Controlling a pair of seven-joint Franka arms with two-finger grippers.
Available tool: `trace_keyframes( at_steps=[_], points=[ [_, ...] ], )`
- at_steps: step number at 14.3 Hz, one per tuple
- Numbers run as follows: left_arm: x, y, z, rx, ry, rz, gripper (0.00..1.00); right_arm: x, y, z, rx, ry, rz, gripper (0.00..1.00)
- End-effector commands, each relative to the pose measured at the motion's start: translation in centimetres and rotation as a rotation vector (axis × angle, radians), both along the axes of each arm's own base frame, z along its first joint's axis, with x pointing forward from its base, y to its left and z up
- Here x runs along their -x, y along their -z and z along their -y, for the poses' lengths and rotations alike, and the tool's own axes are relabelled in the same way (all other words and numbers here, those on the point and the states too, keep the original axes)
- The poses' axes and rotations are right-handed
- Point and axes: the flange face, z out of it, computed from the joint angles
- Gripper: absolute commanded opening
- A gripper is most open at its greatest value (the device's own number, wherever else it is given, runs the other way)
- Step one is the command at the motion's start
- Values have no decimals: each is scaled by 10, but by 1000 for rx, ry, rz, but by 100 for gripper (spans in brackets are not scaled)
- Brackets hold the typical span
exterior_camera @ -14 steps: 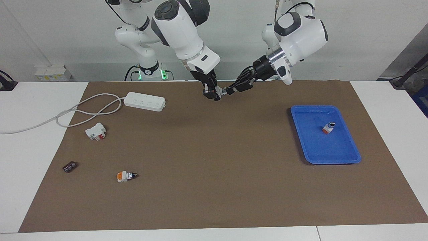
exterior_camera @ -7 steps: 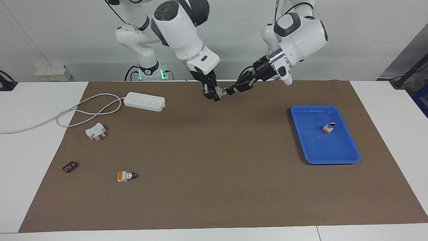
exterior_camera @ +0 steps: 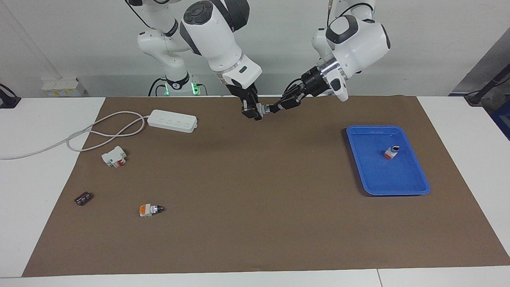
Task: Turn and place switch with both arms
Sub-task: 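Close the left gripper on the free end of the switch, then open the right gripper to release the switch while the left gripper holds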
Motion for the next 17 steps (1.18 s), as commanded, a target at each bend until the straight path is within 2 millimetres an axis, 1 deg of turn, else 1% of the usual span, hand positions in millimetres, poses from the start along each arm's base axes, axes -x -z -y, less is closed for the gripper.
trace_keyframes(
  at_steps=[1,6,8,13,17],
  points=[
    [12,3,10,11,-3,-14,0,5,-8,-3,-31,-3,2,0],
    [9,2,12,25,-113,-145,0,5,-8,-3,-31,-7,2,0],
    [5,-3,13,33,-175,-207,0,5,-8,-3,-31,-7,2,0],
    [6,-4,14,46,-296,-352,0,4,-7,-3,-30,-11,4,0],
    [4,-2,12,18,-426,-486,0,5,-7,-3,-29,-13,4,0]
  ],
)
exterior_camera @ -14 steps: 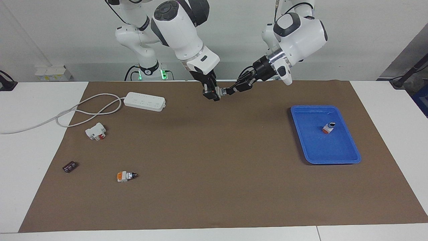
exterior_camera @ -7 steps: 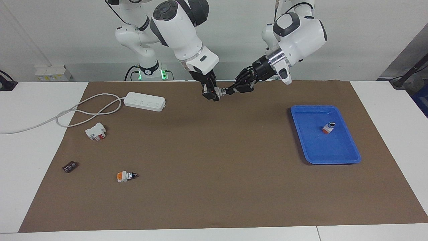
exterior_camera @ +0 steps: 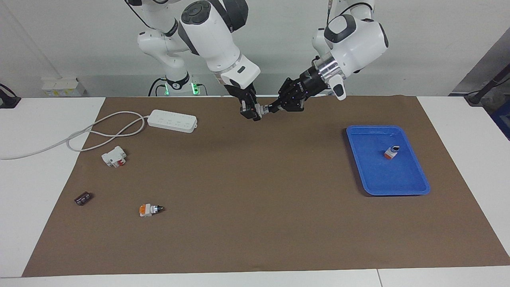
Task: Turn and place switch with both arms
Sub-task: 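Open the right gripper to release the switch while the left gripper holds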
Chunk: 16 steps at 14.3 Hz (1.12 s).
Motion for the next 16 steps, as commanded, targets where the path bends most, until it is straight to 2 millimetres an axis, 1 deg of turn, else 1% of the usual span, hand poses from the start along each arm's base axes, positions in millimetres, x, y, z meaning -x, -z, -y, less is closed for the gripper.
trace_keyframes(
  at_steps=[1,6,12,16],
  points=[
    [2,0,5,-13,-106,-94,0,7,-7,-7,-30,-3,-5,0],
    [-2,3,-1,-29,-248,-240,0,7,-7,-7,-30,-2,-3,0],
    [-2,8,-4,-47,-425,-414,0,8,-7,-7,-30,-3,-5,0],
    [-2,8,-5,-36,-498,-492,0,8,-6,-7,-30,-2,-5,0]
  ],
)
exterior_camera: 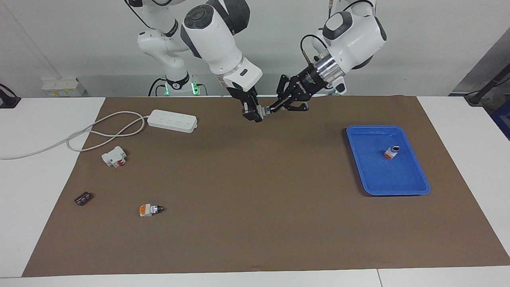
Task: Turn and place switch with both arms
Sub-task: 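Open the right gripper to release the switch while the left gripper holds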
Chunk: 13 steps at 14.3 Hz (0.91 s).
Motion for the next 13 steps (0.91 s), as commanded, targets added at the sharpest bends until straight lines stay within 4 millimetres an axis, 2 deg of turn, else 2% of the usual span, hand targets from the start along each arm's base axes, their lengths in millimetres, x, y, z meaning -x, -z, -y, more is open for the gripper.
trace_keyframes(
  at_steps=[1,13],
  points=[
    [-6,13,-7,-30,-95,-51,0,9,-13,-2,-27,6,-1,0],
    [-14,18,-21,-12,-258,-135,0,10,-13,-1,-23,5,-2,0]
  ],
)
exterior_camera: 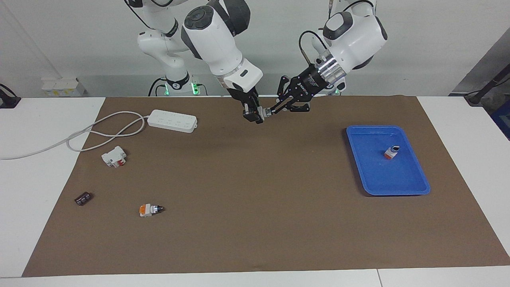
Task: Turn and place switch with both arms
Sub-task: 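Open the right gripper to release the switch while the left gripper holds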
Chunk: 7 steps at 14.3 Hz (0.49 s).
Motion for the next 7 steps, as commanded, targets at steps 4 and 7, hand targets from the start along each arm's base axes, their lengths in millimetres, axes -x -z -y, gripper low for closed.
trace_keyframes(
  at_steps=[4,7],
  points=[
    [-12,17,-18,-40,-87,16,0,14,-12,1,-7,-4,-23,0],
    [-12,17,-18,-40,-85,18,0,14,-12,1,-7,-4,-23,0]
  ],
)
